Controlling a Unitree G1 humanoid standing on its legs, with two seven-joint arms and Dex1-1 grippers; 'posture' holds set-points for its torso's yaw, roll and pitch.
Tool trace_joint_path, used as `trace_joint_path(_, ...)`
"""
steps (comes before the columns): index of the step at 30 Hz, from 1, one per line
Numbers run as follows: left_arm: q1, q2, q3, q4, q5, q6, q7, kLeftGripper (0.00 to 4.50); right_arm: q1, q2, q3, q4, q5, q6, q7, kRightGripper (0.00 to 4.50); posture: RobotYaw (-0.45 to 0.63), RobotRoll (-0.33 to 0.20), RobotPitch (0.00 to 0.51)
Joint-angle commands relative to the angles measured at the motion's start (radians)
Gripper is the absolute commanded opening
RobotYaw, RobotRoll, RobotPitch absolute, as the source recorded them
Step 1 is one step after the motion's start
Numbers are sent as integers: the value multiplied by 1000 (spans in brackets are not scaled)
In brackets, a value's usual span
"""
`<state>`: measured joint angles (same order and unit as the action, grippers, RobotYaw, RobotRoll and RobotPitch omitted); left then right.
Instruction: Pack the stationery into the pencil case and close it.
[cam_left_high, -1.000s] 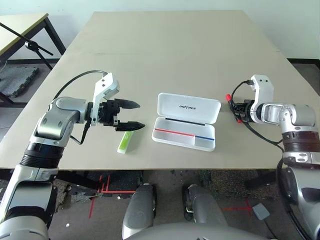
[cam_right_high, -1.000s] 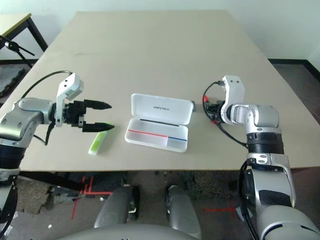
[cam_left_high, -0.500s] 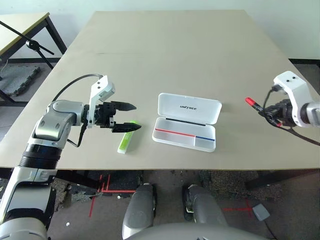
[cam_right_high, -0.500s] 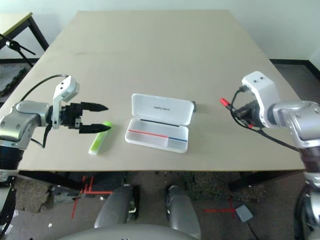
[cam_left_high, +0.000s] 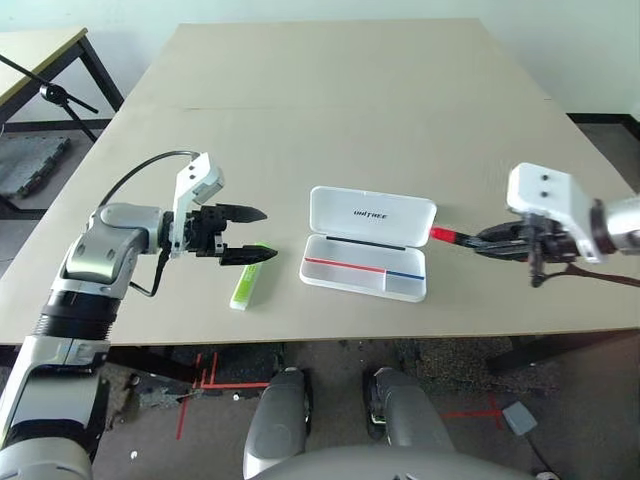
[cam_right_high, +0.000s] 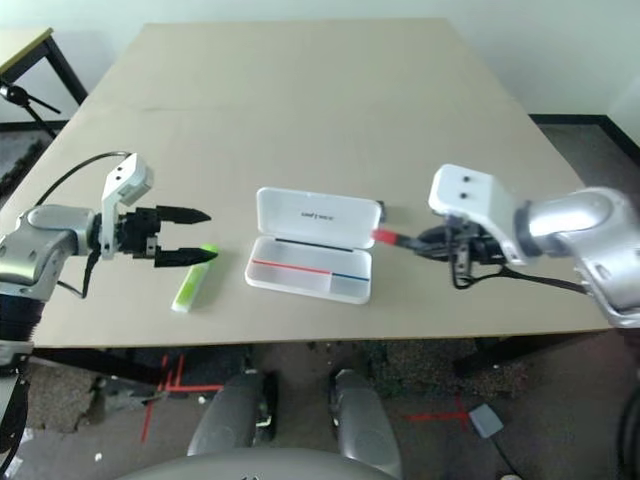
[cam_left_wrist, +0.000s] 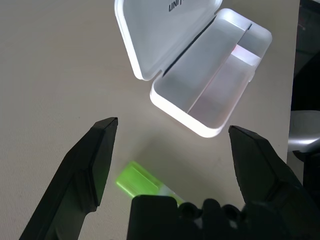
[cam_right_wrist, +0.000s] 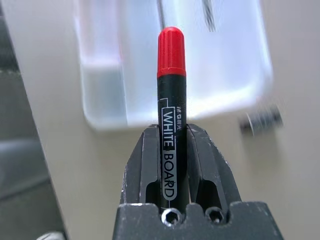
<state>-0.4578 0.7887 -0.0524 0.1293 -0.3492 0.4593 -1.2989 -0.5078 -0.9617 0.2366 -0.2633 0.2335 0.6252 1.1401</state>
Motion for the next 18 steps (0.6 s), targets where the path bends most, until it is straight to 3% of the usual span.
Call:
trace_joint_path(1,16,2,7,-34,-11,18,15,4500,-73,73,88,50,-73,-30,-19,481,228,0,92)
trace_joint_path(7,29,10,17,-67,-24,42,30,4500,-162,209,190,157,-168,-75,-33,481,269,0,91)
trace_joint_path(18,54,15,33,-99,-37,67,56,4500,-182,329,239,253,-255,-116,-37,481,284,0,93)
